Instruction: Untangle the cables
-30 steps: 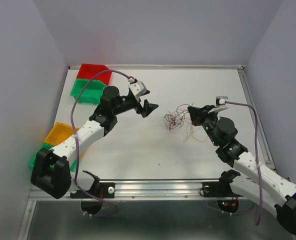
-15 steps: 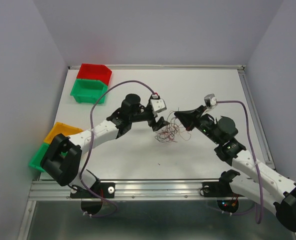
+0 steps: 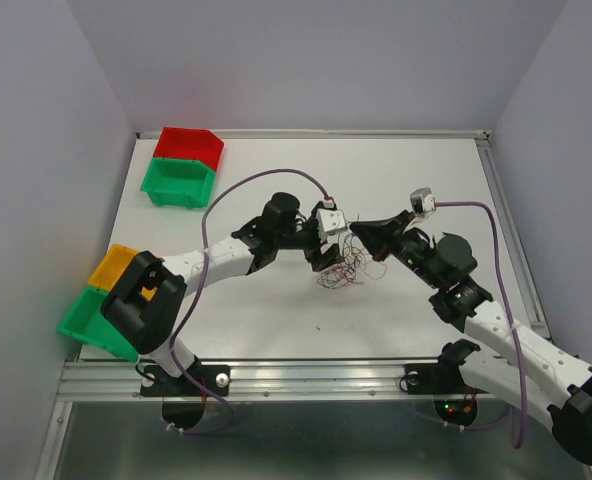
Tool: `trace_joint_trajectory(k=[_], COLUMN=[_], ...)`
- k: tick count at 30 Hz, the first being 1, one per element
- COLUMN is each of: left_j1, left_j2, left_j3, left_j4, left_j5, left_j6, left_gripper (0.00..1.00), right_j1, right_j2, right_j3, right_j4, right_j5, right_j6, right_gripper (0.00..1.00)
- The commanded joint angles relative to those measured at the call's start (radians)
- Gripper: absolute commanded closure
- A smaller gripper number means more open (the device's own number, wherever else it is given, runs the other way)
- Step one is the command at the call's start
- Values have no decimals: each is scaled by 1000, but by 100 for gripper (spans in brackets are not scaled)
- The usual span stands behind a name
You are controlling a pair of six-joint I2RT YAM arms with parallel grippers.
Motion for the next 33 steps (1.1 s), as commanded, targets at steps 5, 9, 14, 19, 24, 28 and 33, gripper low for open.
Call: trace_joint_trajectory(k=[5,9,14,19,24,28,33], left_j1=[29,60,74,72,25,5,-46], left_j2=[-93,-153,-225,-291,-288,-238,-178], left_j3=[1,-45,-87,-133,-141,-110,-84], left_j4=[53,147,202,179,156,124,122], left_j5=[-116,-227,-267,-39,-3,-8,-92], left_j6=[-28,-90,-110,-43,19,19,22], left_gripper=[15,13,12,7,1,1,1], right_j1=[4,3,4,3,3,4,3], right_j2=[-60,-72,-70,-67,-69,-70,-72], right_j3=[24,18,15,16,16,16,16], right_j4=[56,55,50,50,48,48,50], right_j5=[142,177,199,209,203,202,199], right_j6=[2,2,0,3,7,10,14], right_gripper=[99,100,99,99,100,100,99])
